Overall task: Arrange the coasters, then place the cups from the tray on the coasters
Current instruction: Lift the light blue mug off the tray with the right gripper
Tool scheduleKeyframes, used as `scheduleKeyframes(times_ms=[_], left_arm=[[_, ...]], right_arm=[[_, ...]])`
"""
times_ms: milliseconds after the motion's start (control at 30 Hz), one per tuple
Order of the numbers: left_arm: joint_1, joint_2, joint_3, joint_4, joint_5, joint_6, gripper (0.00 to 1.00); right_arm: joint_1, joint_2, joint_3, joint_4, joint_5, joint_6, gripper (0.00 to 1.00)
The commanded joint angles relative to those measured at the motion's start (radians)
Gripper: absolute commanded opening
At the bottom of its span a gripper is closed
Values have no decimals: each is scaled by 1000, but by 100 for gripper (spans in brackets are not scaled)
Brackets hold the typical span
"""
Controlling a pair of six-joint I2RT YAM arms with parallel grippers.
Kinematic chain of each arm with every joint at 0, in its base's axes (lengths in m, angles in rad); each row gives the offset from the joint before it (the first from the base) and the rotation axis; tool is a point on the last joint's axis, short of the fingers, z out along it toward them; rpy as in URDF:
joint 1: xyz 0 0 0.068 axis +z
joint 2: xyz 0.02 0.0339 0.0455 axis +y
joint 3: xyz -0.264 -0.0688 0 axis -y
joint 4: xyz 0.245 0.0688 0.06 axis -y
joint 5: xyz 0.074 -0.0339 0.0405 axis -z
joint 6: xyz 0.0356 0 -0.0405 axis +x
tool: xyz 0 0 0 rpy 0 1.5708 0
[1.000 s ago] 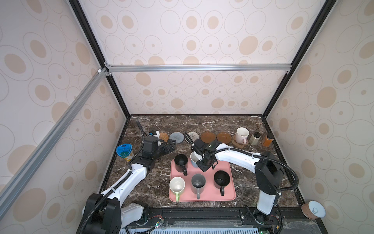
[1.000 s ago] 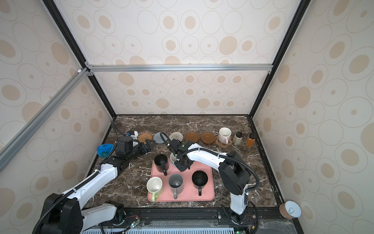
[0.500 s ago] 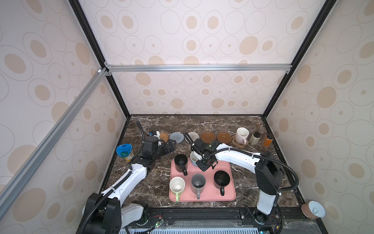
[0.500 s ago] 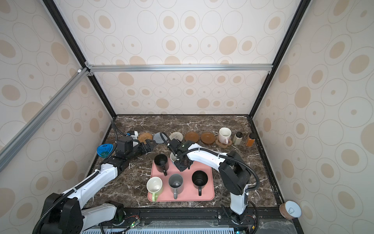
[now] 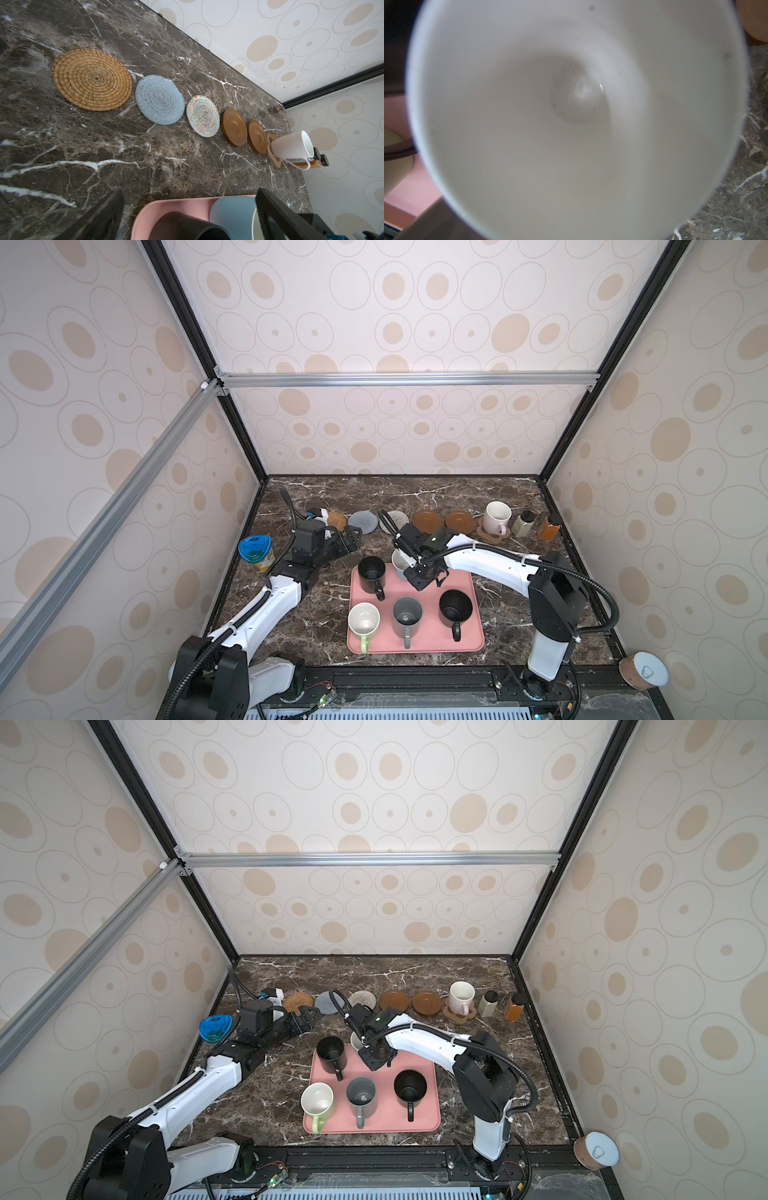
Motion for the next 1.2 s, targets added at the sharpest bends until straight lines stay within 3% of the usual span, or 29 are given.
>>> scheduleKeyframes(times_ms=[0,1167], left_arm=[[7,-8,20,13,-3,-3,100],[8,-2,24,17,0,-5,100]], right_arm=[[6,-60,5,20,39,13,10],[-9,-109,12,11,60,13,9]])
